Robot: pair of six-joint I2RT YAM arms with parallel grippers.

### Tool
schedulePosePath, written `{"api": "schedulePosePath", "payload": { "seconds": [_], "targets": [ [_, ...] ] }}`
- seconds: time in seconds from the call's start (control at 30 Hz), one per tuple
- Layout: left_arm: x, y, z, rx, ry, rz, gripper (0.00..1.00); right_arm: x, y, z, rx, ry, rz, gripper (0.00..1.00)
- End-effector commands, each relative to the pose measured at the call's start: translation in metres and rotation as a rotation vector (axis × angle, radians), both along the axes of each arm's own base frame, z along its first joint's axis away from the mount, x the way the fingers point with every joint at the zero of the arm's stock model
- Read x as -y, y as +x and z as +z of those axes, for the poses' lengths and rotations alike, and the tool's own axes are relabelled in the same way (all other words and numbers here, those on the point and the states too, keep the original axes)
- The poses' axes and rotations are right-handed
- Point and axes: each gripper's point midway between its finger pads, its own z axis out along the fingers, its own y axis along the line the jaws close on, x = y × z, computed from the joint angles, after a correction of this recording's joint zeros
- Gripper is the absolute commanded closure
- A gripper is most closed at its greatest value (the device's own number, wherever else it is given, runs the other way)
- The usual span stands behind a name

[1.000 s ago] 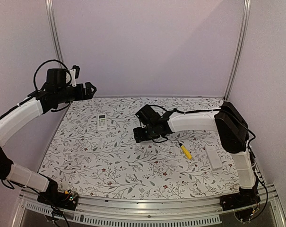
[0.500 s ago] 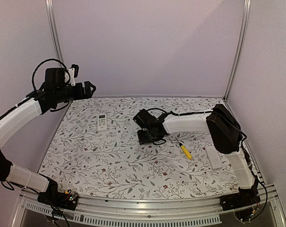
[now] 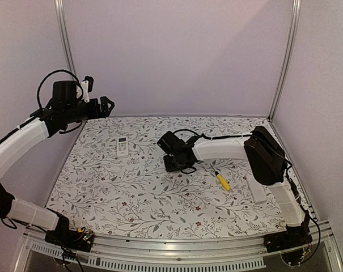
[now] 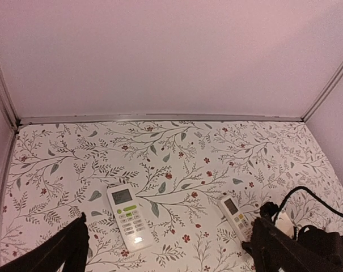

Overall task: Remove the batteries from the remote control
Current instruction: Pick up the remote control from the center of the board.

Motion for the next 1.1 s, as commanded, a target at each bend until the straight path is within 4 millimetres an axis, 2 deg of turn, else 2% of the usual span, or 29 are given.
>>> {"api": "schedulePosePath", "payload": {
  "seconds": [0.0,0.07,0.2,0.27,0.3,0.33,0.4,0.43,0.5,0.6,0.83,0.93,1.07],
  "targets": [
    [-0.004,-0.003,0.004,0.006,0.006,0.008,0.0,0.001,-0.005,-0.012,-0.016,-0.019,-0.003,0.75],
    [-0.005,-0.002,0.004,0.007,0.011,0.014,0.0,0.001,-0.006,-0.008,-0.012,0.001,0.0,0.79],
    [-0.002,-0.006,0.008,0.036,0.01,-0.012,0.0,-0.008,-0.003,0.026,0.043,0.095,0.041,0.8],
    [0.004,-0.009,0.014,0.066,-0.005,-0.051,0.0,-0.012,-0.001,0.057,0.073,0.179,0.083,0.8],
    [0.009,-0.012,0.017,0.081,-0.016,-0.084,0.0,-0.012,-0.002,0.065,0.079,0.211,0.116,0.8],
    [0.013,-0.015,0.021,0.099,-0.023,-0.112,0.0,-0.012,-0.001,0.086,0.098,0.266,0.145,0.8],
    [0.023,-0.023,0.029,0.136,-0.039,-0.179,0.0,-0.009,-0.006,0.108,0.106,0.353,0.22,0.8],
    [0.028,-0.026,0.032,0.154,-0.047,-0.211,0.0,-0.009,-0.01,0.116,0.097,0.399,0.266,0.8],
    [0.039,-0.035,0.038,0.184,-0.065,-0.285,0.0,-0.005,-0.022,0.149,0.106,0.5,0.362,0.8],
    [0.062,-0.052,0.046,0.215,-0.107,-0.438,0.0,0.005,-0.038,0.178,0.114,0.584,0.489,0.8],
    [0.118,-0.095,0.048,0.216,-0.226,-0.805,0.0,0.007,-0.1,0.253,0.117,0.81,0.835,0.79],
    [0.136,-0.11,0.044,0.187,-0.259,-0.91,0.0,0.005,-0.123,0.272,0.076,0.882,0.957,0.79],
    [0.153,-0.125,0.037,0.149,-0.292,-1.012,0.0,0.004,-0.136,0.277,0.022,0.914,1.023,0.78]
  ]
}}
